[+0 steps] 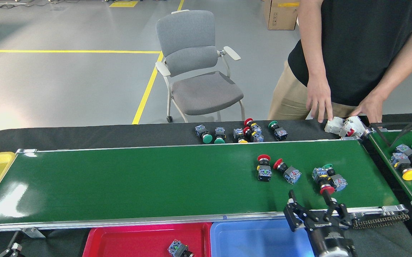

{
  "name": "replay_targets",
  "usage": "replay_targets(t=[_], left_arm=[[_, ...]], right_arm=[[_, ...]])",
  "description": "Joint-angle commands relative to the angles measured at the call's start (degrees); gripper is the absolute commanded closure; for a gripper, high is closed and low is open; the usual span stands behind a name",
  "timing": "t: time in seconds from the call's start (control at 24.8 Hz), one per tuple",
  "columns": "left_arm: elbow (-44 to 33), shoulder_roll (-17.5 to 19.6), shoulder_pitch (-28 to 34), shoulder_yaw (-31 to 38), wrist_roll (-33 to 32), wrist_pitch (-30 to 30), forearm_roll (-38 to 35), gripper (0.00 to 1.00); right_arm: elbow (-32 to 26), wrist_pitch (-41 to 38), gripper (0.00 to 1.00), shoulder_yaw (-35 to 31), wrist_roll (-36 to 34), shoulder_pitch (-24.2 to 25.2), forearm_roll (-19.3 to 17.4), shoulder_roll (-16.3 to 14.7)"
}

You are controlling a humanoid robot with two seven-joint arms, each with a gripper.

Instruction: Pick switch part from conveyor to tray

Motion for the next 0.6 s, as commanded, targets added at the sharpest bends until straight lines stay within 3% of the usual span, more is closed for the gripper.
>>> replay_targets(t=[0.0, 0.36, 0.4, 0.48, 0.52, 0.56], left_arm=[[-0.4, 0.8, -0.4, 0.3, 0.5, -0.3, 0.0, 0.0], [-0.1, 0.9, -0.4, 0.3, 0.5, -0.3, 0.0, 0.0], [-0.1, 0.9, -0.4, 0.3, 0.5, -0.3, 0.0, 0.0], [0.0, 0.9, -0.4, 0.3, 0.5, -0.3, -0.1, 0.0], [0.0, 1.0, -0.4, 0.2, 0.5, -0.3, -0.1, 0.0], [0.0, 1.0, -0.4, 0.1, 0.4, -0.3, -0.1, 0.0]], right_arm=[[3.0, 0.2, 0.0, 0.4, 1.6, -3.5, 1.6, 1.6], [19.4, 6.2, 0.03, 8.4, 3.5, -17.0, 1.3, 2.3], [20.1, 5.9, 0.1, 8.9, 3.5, -17.4, 1.2, 2.3], [20.6, 5.8, 0.57, 9.7, 3.7, -17.9, 0.8, 2.2], [20.6, 5.6, 0.74, 10.2, 3.8, -18.0, 0.7, 2.2], [20.5, 5.6, 0.76, 10.3, 3.8, -18.0, 0.7, 2.2]])
